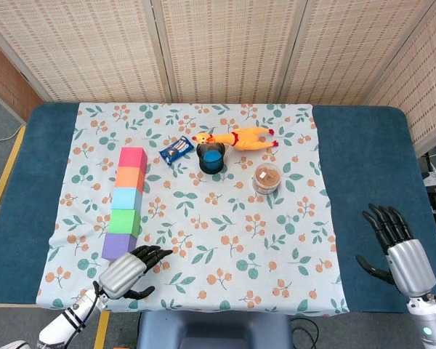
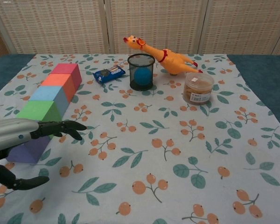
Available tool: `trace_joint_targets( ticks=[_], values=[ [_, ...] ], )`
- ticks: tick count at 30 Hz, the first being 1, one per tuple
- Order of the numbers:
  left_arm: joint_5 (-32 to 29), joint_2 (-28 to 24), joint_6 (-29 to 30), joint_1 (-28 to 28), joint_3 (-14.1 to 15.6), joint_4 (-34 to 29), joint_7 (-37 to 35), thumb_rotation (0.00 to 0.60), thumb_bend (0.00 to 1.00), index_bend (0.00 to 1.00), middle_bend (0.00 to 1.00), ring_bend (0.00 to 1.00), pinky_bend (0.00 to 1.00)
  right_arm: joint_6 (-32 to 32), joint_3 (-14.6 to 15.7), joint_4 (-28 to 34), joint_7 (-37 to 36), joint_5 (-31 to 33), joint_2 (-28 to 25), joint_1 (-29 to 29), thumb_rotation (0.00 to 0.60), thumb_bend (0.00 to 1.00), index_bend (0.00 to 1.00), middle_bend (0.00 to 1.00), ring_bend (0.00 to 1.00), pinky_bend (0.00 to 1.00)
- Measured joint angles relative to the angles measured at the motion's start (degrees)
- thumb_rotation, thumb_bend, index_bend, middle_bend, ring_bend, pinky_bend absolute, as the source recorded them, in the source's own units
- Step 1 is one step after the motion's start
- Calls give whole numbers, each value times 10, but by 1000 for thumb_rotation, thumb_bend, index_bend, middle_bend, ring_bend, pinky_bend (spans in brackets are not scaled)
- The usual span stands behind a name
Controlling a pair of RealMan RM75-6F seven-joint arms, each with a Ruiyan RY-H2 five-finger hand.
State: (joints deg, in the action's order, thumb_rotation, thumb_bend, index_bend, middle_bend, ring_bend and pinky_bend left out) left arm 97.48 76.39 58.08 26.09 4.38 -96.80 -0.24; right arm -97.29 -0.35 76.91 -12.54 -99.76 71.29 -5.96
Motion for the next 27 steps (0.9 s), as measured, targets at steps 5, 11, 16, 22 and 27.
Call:
trace_joint_targets(
  ticks=[5,11,16,22,27],
  values=[
    [-19,6,-4,-1,3,12,19,600,363,0,136,165,203,-3,-1,1,-1,0,-1,1,600,154,0,0,0,0],
    [-41,2,0,-10,8,10,67,600,363,0,136,179,215,-2,-1,1,-3,0,-1,0,600,154,0,0,0,0],
    [-64,-10,16,-27,11,-3,128,600,363,0,137,179,230,-4,-1,2,-1,-2,-1,1,600,154,0,0,0,0],
    [-104,-26,64,-63,11,-15,179,600,362,0,141,183,242,0,0,2,-2,-2,0,0,600,154,0,0,0,0],
    [-140,-52,93,-93,11,-32,193,600,361,0,172,228,279,0,1,3,-1,-4,0,1,600,154,0,0,0,0]
  ],
)
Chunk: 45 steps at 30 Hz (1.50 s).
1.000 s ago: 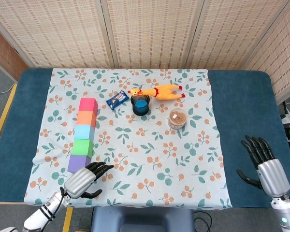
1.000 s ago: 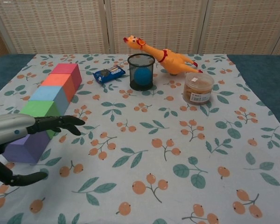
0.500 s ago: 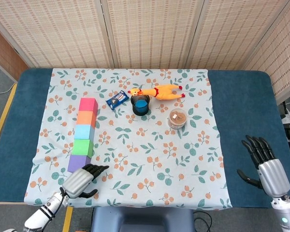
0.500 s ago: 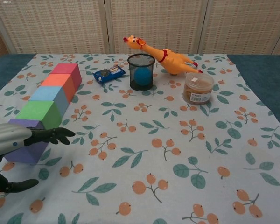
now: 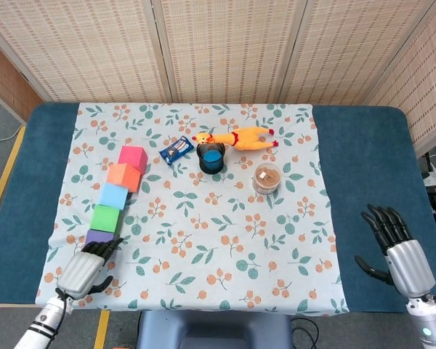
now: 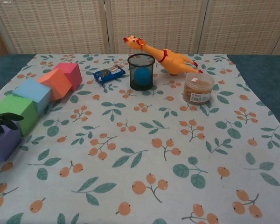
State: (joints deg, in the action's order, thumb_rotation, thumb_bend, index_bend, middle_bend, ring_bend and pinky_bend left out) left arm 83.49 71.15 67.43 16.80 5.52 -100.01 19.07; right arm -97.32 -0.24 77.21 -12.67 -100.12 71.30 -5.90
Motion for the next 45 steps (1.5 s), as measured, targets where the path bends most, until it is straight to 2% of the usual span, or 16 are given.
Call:
trace_joint_targets(
  ticks=[7,10,13,19,23,27,29,32,35,39,41,45],
  values=[
    [-28,-31,9,-19,5,-17,-11,600,362,0,213,283,302,-6,1,3,1,-4,-1,2,600,154,0,0,0,0],
    [-28,-37,16,-22,4,-20,-10,600,363,0,239,332,328,-8,0,4,1,-5,-2,2,600,154,0,0,0,0],
    [-29,-47,28,-26,2,-29,1,600,363,1,310,410,372,-9,-1,5,2,-4,-3,3,600,154,0,0,0,0],
    [-49,-82,40,-34,-4,-69,22,600,364,37,351,478,425,-7,-2,4,1,-2,-2,2,600,155,0,0,0,0],
    [-47,-92,65,-40,-15,-82,21,600,363,53,348,474,419,-6,-3,2,2,0,-1,2,600,156,0,0,0,0],
    [-20,-94,85,-40,-29,-81,-25,600,363,57,347,464,406,-2,-2,2,3,0,0,1,600,155,0,0,0,0],
    [-2,-93,95,-39,-37,-76,-52,600,364,57,342,442,386,-1,-1,1,4,0,1,1,600,156,0,0,0,0],
    [12,-88,102,-33,-52,-63,-92,600,362,46,332,354,322,-1,-1,1,4,0,1,1,600,155,0,0,0,0],
    [-6,-79,81,-11,-79,-34,-130,600,362,42,318,288,299,-5,-2,3,4,-1,0,2,600,156,0,0,0,0],
    [-64,-62,7,24,-100,19,-151,600,370,50,283,226,249,-4,-3,2,1,0,-1,2,600,155,0,0,0,0],
    [-95,-53,-25,37,-107,43,-152,600,369,51,284,231,249,-4,-4,2,0,1,-1,2,600,155,0,0,0,0],
    [-161,-39,-78,58,-115,83,-147,600,368,13,290,308,277,-5,-5,2,-1,3,-3,2,600,155,0,0,0,0]
  ],
)
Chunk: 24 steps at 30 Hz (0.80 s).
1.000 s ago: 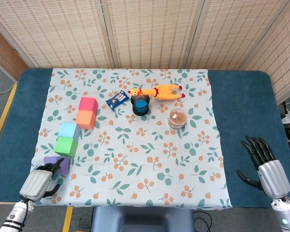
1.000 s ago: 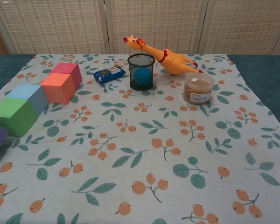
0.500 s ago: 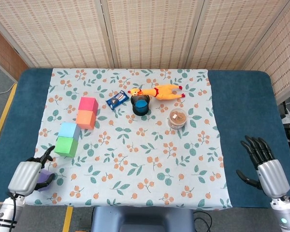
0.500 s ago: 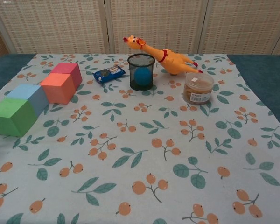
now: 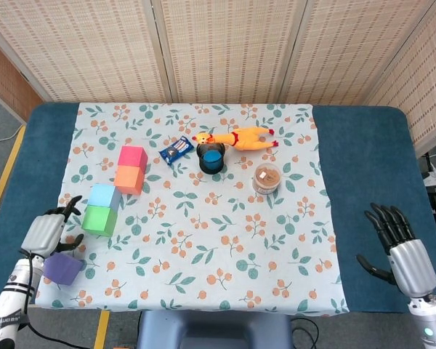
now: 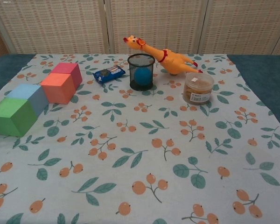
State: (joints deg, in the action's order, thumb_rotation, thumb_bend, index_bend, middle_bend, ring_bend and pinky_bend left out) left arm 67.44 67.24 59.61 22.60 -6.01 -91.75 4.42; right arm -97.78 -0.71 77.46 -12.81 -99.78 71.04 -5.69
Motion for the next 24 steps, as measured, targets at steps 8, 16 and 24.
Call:
trace_joint_targets(
  ticks=[8,16,24],
  values=[
    [-35,18,-24,10,-4,36,6,600,364,0,321,329,284,7,-1,-2,-1,4,1,-2,600,155,0,0,0,0],
    [-13,20,-75,34,-4,31,-40,600,363,0,298,356,280,4,-1,0,0,4,1,-1,600,155,0,0,0,0],
    [20,21,-85,47,5,1,-46,600,363,0,303,385,290,-7,-5,4,-4,4,-4,2,600,156,0,0,0,0]
  ],
)
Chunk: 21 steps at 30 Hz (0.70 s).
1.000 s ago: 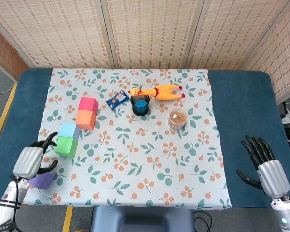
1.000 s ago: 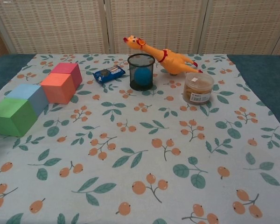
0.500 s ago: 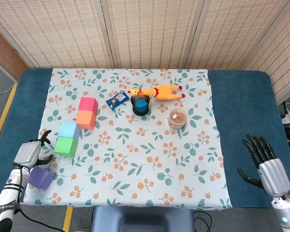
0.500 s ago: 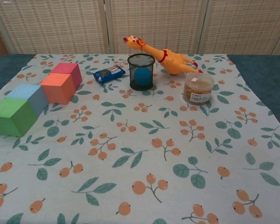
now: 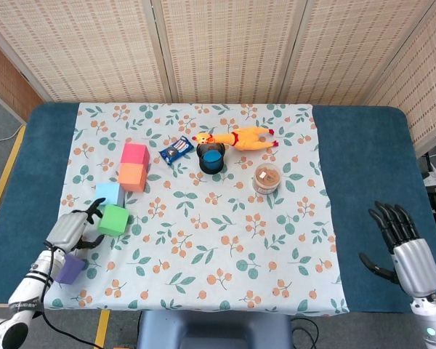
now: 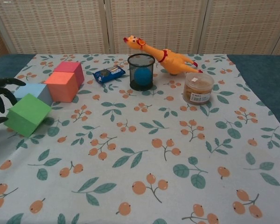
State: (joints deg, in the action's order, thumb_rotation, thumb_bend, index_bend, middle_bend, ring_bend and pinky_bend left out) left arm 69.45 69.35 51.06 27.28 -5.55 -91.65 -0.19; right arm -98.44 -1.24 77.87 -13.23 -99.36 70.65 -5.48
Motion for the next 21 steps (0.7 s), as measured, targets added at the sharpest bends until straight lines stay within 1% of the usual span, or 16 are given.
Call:
trace_joint_targets(
  ticks=[2,7,10,13,14,17,21],
  values=[
    [17,-5,3,-1,5,-18,-6,600,363,0,303,387,291,2,0,0,-1,1,0,0,600,156,0,0,0,0],
    [87,-20,25,-6,23,-66,-14,600,363,0,304,393,295,4,0,0,-3,1,0,-1,600,157,0,0,0,0],
    [128,-28,45,-10,36,-95,-8,600,363,0,313,425,302,2,-1,1,-4,2,-1,-1,600,158,0,0,0,0],
    [153,-35,66,-14,46,-115,3,600,364,0,318,455,307,3,-1,1,-6,2,-1,-1,600,159,0,0,0,0],
    [156,-35,74,-16,46,-116,7,600,363,0,317,448,307,4,-1,2,-8,3,-2,-1,600,159,0,0,0,0],
    [160,-26,107,-21,38,-107,16,600,363,0,297,365,288,3,-1,2,-10,3,-3,-1,600,159,0,0,0,0],
    [163,2,155,-24,16,-61,1,600,364,0,238,247,216,2,-1,3,-11,2,-4,0,600,159,0,0,0,0]
  ],
)
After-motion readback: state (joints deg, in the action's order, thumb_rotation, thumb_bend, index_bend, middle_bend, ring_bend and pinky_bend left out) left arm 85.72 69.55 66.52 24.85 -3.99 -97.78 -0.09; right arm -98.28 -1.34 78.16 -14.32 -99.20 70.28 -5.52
